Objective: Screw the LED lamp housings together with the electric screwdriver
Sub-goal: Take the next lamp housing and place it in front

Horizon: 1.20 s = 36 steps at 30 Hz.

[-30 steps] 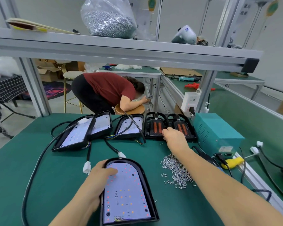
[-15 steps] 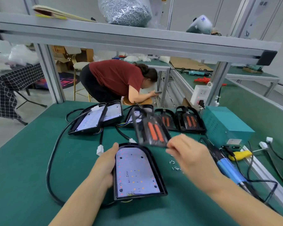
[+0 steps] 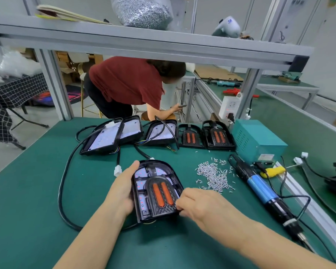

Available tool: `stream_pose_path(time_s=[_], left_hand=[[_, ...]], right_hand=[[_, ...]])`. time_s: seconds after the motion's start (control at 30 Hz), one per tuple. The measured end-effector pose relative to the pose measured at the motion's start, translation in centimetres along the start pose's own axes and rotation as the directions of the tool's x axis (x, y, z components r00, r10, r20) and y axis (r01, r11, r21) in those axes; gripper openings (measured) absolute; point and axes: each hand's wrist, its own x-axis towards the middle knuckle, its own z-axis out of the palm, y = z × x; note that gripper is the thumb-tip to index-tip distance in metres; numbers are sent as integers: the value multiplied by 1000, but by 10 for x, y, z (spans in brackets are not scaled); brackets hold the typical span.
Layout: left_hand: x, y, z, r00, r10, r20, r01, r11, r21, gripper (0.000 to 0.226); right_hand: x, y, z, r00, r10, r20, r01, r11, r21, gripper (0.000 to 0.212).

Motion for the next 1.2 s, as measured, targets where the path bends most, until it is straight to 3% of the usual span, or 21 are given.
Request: stream_pose_path(time_s=[0.07,0.17,0.27,0.43,0.5,0.57,0.63,0.7,0.77,0.8,0.83,0.93,1.03,1.1,1.2], left_hand=[[2,0,-3,998,45,40,-51,985,167,18],[3,2,-9,997,52,54,-65,962,264,26],[2,2,-11,996,52,69,-69,964,259,30],[1,-2,-8,990,126,67,-138,964,225,28],[1,-4,-7,987,151,54,-159,966,203,23],[1,-6,-6,987,158,39,-163,971,178,18],[2,-6,-7,988,152,15,-152,976,158,13],[3,-8,-9,989,150,-15,-146,976,164,12],[1,-11,-7,989,145,-33,-138,976,168,14],[0,-11,-6,989,145,-41,-135,974,179,17],[1,-10,-6,987,151,-60,-135,969,208,22],[6,-3,-11,966,236,-104,-161,869,468,24],[15,5,-20,920,388,-55,-164,509,845,7],[15,7,-22,889,457,-11,-132,281,951,4],[15,2,-26,874,486,3,-139,244,960,11]], right_hand=[[2,2,-2,999,11,52,-12,1000,25,10],[2,2,-11,999,-49,-20,48,999,-20,9],[2,5,-13,995,-64,-73,63,998,-11,10],[0,8,5,993,4,122,-17,995,102,31],[-2,9,6,997,-6,80,-9,984,178,31],[-4,10,6,994,107,-33,-92,945,313,25],[-4,14,8,926,361,-112,-265,831,488,17],[-1,17,12,814,580,37,-479,632,609,27],[4,14,18,716,601,356,-621,316,717,32],[8,12,21,697,566,441,-626,181,758,29],[11,12,21,698,550,458,-610,122,783,26],[15,18,22,717,539,441,-588,129,798,26],[11,28,19,692,561,455,-636,175,752,25],[2,42,15,646,683,341,-679,311,665,30],[-21,77,2,575,817,38,-767,522,373,34]])
